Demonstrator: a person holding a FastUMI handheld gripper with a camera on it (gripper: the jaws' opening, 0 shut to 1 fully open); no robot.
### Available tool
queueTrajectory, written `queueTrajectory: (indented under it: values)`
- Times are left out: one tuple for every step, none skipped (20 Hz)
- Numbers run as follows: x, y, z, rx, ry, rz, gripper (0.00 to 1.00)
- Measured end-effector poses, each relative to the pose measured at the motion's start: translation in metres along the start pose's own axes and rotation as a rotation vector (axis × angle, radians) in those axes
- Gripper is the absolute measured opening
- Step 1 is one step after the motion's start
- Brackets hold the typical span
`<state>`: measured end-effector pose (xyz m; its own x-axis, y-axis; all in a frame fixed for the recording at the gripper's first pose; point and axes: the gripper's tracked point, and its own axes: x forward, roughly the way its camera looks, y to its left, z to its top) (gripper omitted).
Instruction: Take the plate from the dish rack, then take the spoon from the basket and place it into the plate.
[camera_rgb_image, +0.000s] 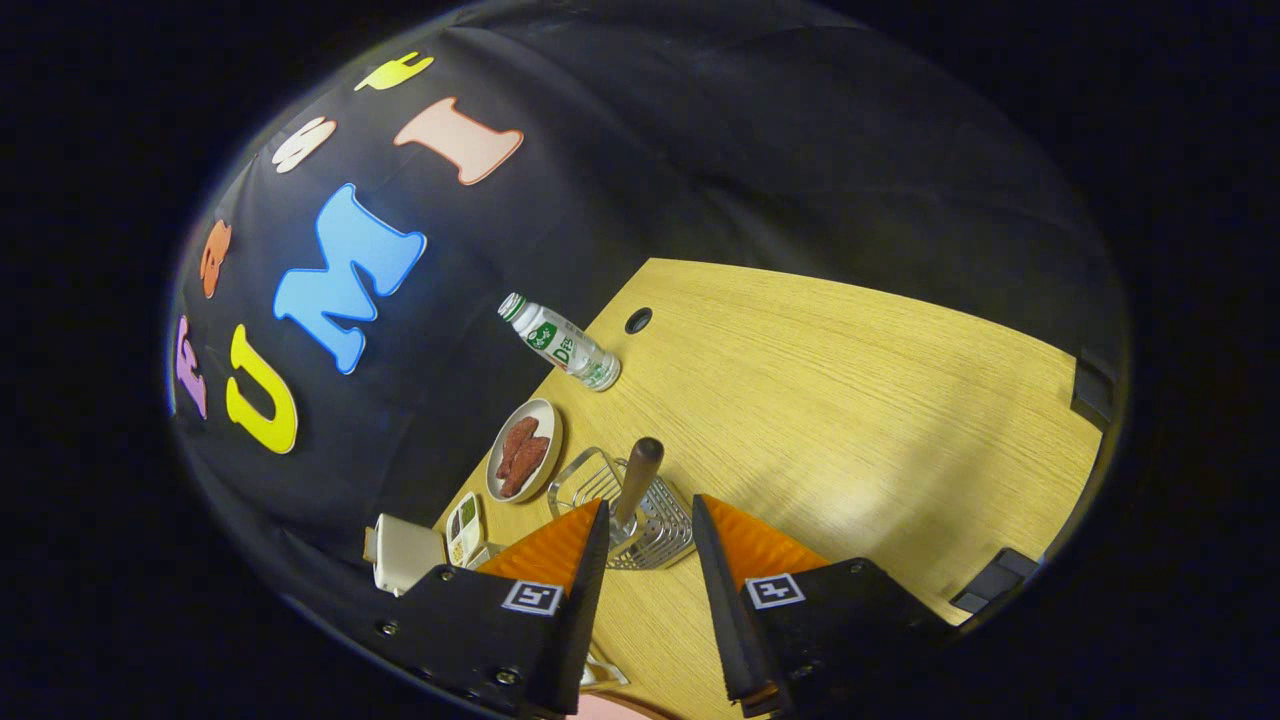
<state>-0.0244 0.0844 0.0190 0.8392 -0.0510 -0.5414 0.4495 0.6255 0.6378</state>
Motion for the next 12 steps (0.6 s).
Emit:
queueTrajectory:
  values:
    - [0.006, 0.003, 0.001, 0.025, 0.0, 0.009, 0.52]
    - [0.011, 0.006, 0.002, 0.044, 0.001, 0.011, 0.52]
    - [0.016, 0.008, 0.003, 0.054, 0.0, 0.012, 0.52]
    - [0.017, 0.004, 0.004, 0.06, -0.003, 0.001, 0.47]
    - [0.027, 0.006, 0.006, 0.074, -0.011, 0.003, 0.26]
    - [0.024, 0.008, 0.006, 0.078, -0.009, 0.005, 0.17]
    - [0.021, 0.006, 0.005, 0.089, -0.014, 0.005, 0.17]
    - [0.006, 0.005, 0.018, 0.1, -0.02, -0.004, 0.16]
    - [0.019, 0.006, 0.017, 0.089, -0.021, -0.005, 0.07]
    - [0.018, 0.005, 0.019, 0.064, -0.027, -0.005, 0.07]
    - [0.018, 0.009, 0.022, 0.041, -0.034, -0.004, 0.07]
    - [0.018, 0.011, 0.024, 0.011, -0.037, -0.007, 0.07]
